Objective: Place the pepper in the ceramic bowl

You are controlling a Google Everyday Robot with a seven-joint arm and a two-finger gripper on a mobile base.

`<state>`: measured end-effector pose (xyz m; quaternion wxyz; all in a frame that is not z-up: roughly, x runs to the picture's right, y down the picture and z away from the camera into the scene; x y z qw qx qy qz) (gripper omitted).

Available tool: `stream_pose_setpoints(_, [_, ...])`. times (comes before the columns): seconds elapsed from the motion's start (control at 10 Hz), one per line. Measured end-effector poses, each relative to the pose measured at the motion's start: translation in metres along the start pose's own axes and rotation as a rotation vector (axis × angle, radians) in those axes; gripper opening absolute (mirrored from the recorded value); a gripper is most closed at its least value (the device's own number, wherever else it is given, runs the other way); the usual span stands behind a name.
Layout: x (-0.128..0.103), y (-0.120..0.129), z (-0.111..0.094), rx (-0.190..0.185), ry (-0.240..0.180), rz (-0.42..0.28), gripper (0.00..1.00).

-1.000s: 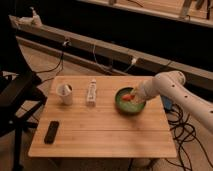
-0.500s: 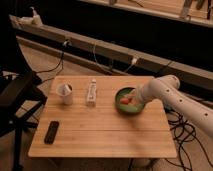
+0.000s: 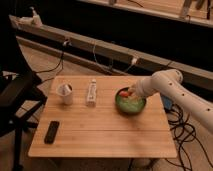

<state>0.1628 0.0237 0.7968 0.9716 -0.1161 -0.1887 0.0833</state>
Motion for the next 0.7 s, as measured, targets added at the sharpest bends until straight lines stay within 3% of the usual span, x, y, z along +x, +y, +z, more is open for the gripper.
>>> stream_pose_setpoints(0.4, [-0.005, -0.018, -0.005, 0.043, -0.014, 0.014, 0.65])
stream_pose_setpoints(0.5, [-0.006, -0.018, -0.006, 0.035, -0.008, 0.016, 0.62])
stream_pose_setpoints(0.7, [-0.002, -0.008, 0.006, 0.005, 0.006, 0.011, 0.43])
